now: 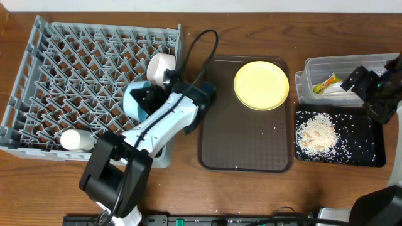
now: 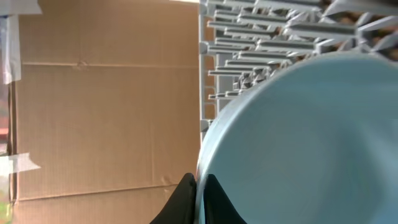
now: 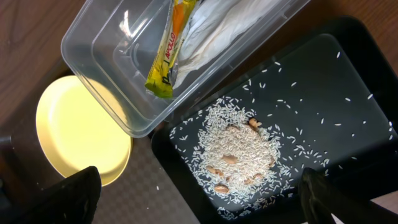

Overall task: Sort waste into correct bins and load items into the dishwasher
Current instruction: 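Lower the light-blue bowl into the rack slots and release it, then move the left gripper to the yellow plate and grip its edge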

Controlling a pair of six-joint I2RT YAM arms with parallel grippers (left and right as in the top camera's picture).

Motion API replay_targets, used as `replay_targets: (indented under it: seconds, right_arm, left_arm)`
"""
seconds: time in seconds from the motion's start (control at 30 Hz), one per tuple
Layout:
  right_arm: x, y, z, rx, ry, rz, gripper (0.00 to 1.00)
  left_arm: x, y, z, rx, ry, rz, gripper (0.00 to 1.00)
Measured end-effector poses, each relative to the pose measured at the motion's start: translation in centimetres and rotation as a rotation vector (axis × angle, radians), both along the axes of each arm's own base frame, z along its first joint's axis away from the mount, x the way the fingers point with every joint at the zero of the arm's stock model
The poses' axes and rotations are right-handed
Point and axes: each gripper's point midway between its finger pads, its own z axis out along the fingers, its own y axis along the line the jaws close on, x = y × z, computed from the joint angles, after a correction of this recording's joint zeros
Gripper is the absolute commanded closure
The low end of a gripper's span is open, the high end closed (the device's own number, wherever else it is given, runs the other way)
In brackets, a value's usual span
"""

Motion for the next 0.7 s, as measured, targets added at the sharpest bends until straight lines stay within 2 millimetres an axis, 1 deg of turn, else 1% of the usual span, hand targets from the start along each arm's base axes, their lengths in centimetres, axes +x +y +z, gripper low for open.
replay_targets:
  seconds: [0.1, 0.23, 0.3, 0.33, 0.37, 0.5, 0.6, 0.7]
  right_arm:
    - [0.0, 0.0, 0.0, 0.000, 0.000, 0.000, 0.01]
    - [0.0, 0.0, 0.0, 0.000, 0.000, 0.000, 0.01]
    - [0.0, 0.0, 0.0, 0.000, 0.000, 0.000, 0.01]
    - [0.0, 0.0, 0.0, 0.000, 0.000, 0.000, 0.01]
    - [0.0, 0.0, 0.0, 0.000, 0.000, 0.000, 0.01]
    - [0.0, 0.0, 0.0, 0.000, 0.000, 0.000, 0.01]
    - [0.0, 0.0, 0.0, 0.000, 0.000, 0.000, 0.01]
    - [0.0, 0.0, 0.0, 0.000, 0.000, 0.000, 0.01]
  left_arm:
    - [-0.2, -0.8, -0.3, -0.003, 0.008, -0.022, 0.91]
    - [-0.7, -1.6, -1.0, -0.016, 0.035, -0.043, 0.84]
    - [-1.2, -2.2, -1.7, -0.046, 0.062, -0.050, 0.83]
    - [-1.4, -2.5, -2.0, -0.056, 0.071, -0.055, 0.78]
    - [-1.5, -2.9, -2.3, -0.069, 0.080, -0.061, 0.78]
    - [-2.9, -4.4, -4.6, -0.171, 0.154, -0.062, 0.75]
    - [-3.6, -5.4, -5.7, -0.242, 0.165, -0.053, 0.75]
    - [-4.0, -6.7, -7.0, -0.348, 0.162, -0.036, 0.75]
